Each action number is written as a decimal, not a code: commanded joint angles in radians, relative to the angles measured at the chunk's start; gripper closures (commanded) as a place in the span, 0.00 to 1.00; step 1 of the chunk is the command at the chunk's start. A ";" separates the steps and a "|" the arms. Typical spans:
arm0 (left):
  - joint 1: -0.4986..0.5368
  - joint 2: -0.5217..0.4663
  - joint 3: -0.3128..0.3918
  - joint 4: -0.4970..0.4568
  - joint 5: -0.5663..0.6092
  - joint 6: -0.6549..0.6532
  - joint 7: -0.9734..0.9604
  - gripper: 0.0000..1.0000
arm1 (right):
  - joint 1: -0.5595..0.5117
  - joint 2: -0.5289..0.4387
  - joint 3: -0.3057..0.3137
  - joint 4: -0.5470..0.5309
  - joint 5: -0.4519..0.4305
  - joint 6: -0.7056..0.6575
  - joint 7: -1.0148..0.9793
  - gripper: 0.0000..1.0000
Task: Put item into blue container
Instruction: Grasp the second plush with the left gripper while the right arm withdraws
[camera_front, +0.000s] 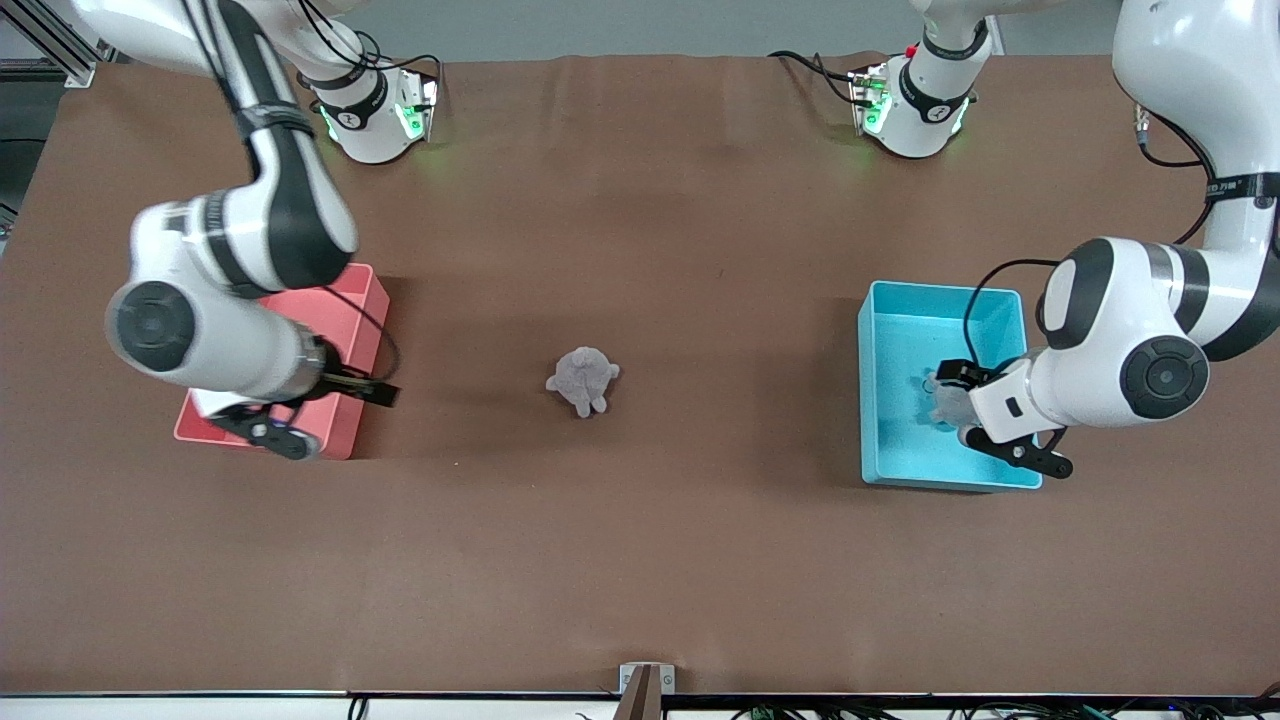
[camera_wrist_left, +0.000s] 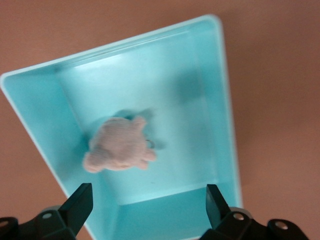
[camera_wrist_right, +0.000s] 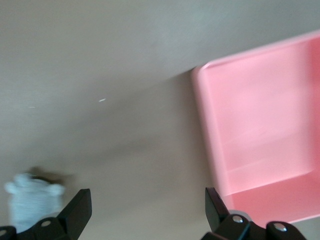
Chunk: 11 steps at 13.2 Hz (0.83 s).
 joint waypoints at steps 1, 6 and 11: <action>-0.005 0.007 -0.113 0.052 -0.020 -0.035 -0.236 0.01 | -0.091 -0.056 0.023 -0.016 -0.071 -0.040 -0.193 0.00; -0.138 0.062 -0.236 0.101 -0.035 0.052 -0.736 0.01 | -0.266 -0.070 0.025 0.088 -0.075 -0.161 -0.389 0.00; -0.336 0.197 -0.235 0.106 -0.034 0.345 -1.068 0.01 | -0.312 -0.068 0.023 0.139 -0.078 -0.209 -0.432 0.00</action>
